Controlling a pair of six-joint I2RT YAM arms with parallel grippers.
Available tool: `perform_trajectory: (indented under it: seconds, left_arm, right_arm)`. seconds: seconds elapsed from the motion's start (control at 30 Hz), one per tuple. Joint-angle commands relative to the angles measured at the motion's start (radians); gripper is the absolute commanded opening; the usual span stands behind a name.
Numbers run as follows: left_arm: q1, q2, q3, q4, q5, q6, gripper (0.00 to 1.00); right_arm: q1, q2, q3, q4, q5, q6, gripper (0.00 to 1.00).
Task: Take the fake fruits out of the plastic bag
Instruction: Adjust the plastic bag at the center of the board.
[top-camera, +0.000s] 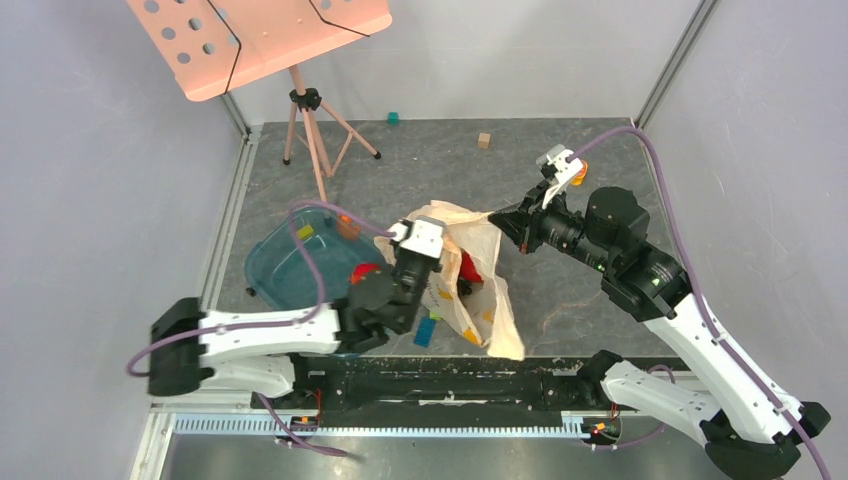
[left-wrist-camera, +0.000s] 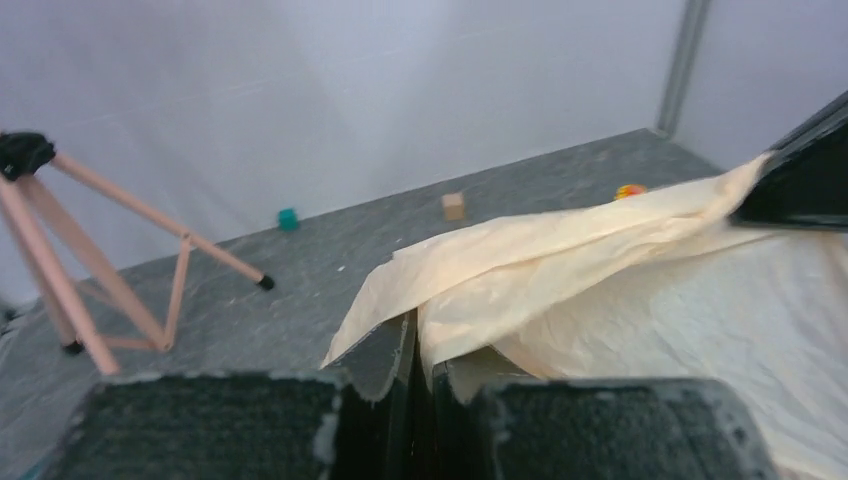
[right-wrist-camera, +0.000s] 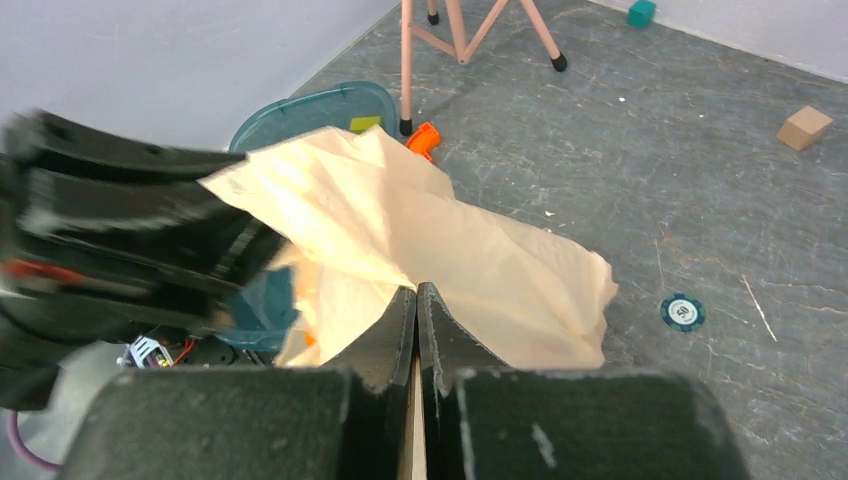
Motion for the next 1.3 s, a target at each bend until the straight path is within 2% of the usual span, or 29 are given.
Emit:
perform_trajectory:
  seconds: [0.0, 0.17, 0.43, 0.63, 0.73, 0.8, 0.87, 1.07, 1.2, 1.27]
  left_arm:
    - [0.028, -0.204, 0.014, -0.453, 0.275, -0.271, 0.12]
    - [0.039, -0.295, 0.020, -0.612, 0.427, -0.278, 0.14]
    - [0.114, -0.356, 0.005, -0.714, 0.710, -0.320, 0.15]
    - [0.265, -0.388, 0.017, -0.752, 0.988, -0.405, 0.30]
    - [0.340, -0.367, 0.049, -0.758, 1.109, -0.447, 0.29]
    - [0.375, -0.338, 0.076, -0.764, 1.132, -0.454, 0.13]
    - [0.399, -0.307, 0.103, -0.770, 1.136, -0.455, 0.02]
    - [0.466, -0.233, 0.140, -0.757, 1.140, -0.485, 0.02]
    - [0.517, -0.239, 0.132, -0.747, 1.157, -0.518, 0.02]
    - [0.534, -0.247, 0.133, -0.746, 1.189, -0.544, 0.18]
  right_arm:
    - [0.004, 0.002, -0.010, 0.015, 0.095, -0.021, 0.00]
    - [0.004, 0.012, 0.009, 0.012, 0.174, -0.025, 0.00]
    - [0.004, 0.038, 0.069, -0.004, 0.268, -0.038, 0.00]
    - [0.004, 0.065, 0.131, -0.051, 0.409, -0.079, 0.00]
    - [0.004, 0.089, 0.172, -0.065, 0.482, -0.111, 0.00]
    - [0.004, 0.105, 0.198, -0.070, 0.510, -0.133, 0.00]
    - [0.003, 0.118, 0.222, -0.072, 0.527, -0.148, 0.00]
    - [0.002, 0.119, 0.218, -0.072, 0.542, -0.167, 0.00]
    - [0.002, 0.103, 0.185, -0.071, 0.541, -0.165, 0.00]
    - [0.002, 0.099, 0.174, -0.071, 0.523, -0.164, 0.00]
